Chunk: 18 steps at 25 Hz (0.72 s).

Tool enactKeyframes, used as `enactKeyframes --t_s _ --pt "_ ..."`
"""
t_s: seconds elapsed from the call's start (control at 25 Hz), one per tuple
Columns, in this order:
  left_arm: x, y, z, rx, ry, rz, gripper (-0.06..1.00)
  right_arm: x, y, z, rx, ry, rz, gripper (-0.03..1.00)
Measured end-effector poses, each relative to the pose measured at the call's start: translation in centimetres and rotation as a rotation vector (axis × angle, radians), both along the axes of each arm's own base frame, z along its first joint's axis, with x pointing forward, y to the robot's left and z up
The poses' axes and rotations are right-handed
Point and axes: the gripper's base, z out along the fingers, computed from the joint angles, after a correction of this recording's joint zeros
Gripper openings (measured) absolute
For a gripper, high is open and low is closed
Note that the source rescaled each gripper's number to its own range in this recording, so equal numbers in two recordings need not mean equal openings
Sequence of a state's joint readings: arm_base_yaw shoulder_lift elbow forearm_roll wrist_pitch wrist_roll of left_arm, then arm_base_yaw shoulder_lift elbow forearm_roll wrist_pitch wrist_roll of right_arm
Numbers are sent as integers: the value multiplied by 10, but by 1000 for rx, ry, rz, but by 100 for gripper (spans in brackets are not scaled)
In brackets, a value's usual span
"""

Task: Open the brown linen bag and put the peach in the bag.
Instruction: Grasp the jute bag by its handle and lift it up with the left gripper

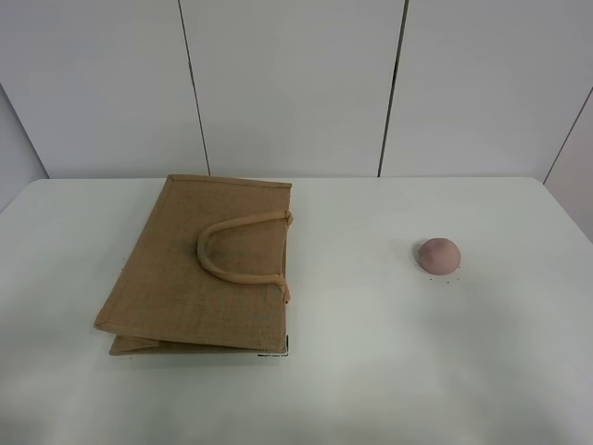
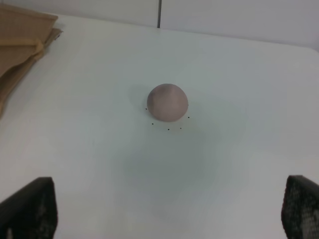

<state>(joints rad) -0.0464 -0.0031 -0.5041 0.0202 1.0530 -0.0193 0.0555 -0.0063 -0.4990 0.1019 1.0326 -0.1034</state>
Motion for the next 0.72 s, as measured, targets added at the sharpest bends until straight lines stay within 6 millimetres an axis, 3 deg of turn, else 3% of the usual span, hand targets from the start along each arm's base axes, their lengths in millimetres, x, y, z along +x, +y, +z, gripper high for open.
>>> enactKeyframes --t_s 0.32,0.44,0.56,0.72 --pt "0 0 1 0 -3 0 100 0 0 0 0 0 0 100" --pt "9 0 14 2 42 0 100 0 0 0 0 0 0 100" --pt "36 -2 36 7 152 0 100 0 0 0 0 0 0 100" --pt "96 -4 62 15 333 0 100 0 0 0 0 0 0 100"
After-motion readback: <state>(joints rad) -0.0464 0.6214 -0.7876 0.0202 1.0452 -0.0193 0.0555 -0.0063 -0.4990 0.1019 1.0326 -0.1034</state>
